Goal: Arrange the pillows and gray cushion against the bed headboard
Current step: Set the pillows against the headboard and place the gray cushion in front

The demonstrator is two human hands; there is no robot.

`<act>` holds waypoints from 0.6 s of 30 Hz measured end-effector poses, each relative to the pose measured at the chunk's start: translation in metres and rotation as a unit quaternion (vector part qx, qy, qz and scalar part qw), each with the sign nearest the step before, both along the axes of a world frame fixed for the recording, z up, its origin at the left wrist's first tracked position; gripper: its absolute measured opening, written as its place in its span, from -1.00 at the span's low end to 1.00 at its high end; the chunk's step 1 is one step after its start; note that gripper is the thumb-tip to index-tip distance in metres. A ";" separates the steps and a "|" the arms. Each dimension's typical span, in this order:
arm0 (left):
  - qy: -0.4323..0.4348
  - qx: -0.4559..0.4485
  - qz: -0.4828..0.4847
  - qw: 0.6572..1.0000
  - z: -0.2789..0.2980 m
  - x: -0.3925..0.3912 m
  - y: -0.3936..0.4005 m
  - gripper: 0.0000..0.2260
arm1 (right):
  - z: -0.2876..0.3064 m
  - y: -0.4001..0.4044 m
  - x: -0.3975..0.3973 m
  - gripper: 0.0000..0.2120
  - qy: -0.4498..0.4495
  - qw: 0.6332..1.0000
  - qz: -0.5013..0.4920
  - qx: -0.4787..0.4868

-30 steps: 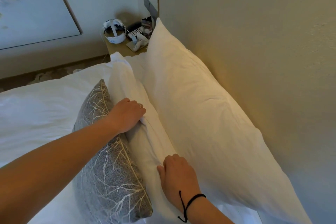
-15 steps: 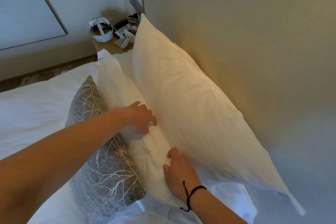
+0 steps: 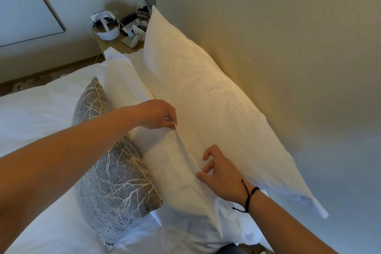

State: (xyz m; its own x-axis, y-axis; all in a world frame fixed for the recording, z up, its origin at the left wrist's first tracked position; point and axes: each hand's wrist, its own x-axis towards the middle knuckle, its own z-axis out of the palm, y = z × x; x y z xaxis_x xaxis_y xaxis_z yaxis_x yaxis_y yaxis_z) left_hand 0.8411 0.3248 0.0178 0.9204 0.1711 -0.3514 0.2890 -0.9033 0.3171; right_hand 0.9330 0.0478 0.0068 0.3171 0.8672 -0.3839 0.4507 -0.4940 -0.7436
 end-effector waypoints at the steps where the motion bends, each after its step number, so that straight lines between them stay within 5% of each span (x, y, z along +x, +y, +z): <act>1: -0.002 0.002 0.004 1.000 0.001 -0.001 -0.001 -0.83 | 0.001 -0.002 0.000 -0.66 -0.007 1.000 0.009 -0.004; 6: -0.026 0.041 0.008 0.999 0.002 -0.003 0.001 -0.82 | 0.009 -0.020 0.004 -0.53 -0.056 0.995 0.076 -0.018; 12: -0.052 0.113 -0.013 0.992 -0.013 -0.003 0.002 -0.74 | 0.004 -0.046 0.013 -0.78 -0.224 0.974 0.005 0.019; 15: -0.021 0.143 -0.041 0.989 -0.017 -0.002 0.004 -0.79 | -0.002 -0.046 0.009 -0.78 -0.327 0.943 0.045 -0.053; 18: 0.032 0.197 -0.062 0.978 -0.019 -0.004 0.008 -0.79 | -0.015 -0.039 -0.005 -0.84 -0.333 0.929 0.113 -0.113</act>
State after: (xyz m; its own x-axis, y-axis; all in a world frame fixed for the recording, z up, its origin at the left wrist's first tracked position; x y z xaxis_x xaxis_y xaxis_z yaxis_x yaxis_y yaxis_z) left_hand 0.8368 0.3326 -0.0014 0.9209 0.1927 -0.3388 0.1766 -0.9812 -0.0779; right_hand 0.9284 0.0091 -0.0080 0.3693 0.8619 -0.3474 0.8850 -0.4403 -0.1516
